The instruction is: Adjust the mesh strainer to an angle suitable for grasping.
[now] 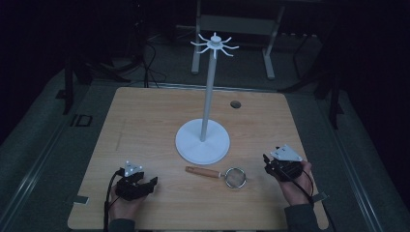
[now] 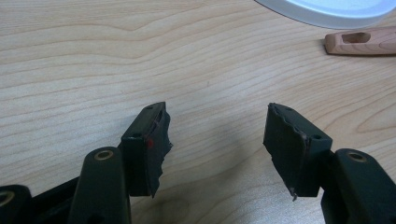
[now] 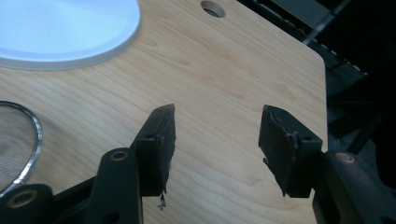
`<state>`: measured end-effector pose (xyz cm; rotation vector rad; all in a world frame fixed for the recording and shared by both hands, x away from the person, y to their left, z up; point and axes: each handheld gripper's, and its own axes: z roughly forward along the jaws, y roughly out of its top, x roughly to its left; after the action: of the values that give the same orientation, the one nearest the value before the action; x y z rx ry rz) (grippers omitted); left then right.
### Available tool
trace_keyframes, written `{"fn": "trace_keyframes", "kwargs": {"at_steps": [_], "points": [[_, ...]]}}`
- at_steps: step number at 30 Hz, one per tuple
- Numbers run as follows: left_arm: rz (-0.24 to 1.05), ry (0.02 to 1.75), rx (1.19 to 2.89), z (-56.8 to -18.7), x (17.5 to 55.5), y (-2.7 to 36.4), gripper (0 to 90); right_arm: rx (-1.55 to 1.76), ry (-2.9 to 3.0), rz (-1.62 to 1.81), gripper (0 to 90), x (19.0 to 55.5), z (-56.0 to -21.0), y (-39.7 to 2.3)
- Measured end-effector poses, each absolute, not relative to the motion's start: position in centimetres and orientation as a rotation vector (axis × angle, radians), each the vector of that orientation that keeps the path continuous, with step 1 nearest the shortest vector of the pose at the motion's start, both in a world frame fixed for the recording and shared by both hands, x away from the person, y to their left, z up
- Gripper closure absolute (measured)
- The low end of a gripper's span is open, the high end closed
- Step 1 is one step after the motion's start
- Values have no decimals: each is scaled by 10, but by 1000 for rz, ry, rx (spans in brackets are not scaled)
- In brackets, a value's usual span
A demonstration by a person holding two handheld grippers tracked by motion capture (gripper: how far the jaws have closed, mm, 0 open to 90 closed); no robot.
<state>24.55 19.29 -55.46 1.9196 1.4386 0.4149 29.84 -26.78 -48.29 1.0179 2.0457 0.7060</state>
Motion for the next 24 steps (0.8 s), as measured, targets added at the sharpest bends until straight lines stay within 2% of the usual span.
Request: {"fn": "trace_keyframes", "kwargs": {"at_steps": [15, 24], "points": [[426, 1439, 1907, -554, 245, 193, 405, 879, 2256, 838, 470, 314, -461, -238], [432, 1442, 1896, -553, 245, 193, 406, 772, 2400, 843, 527, 323, -458, -212]]}}
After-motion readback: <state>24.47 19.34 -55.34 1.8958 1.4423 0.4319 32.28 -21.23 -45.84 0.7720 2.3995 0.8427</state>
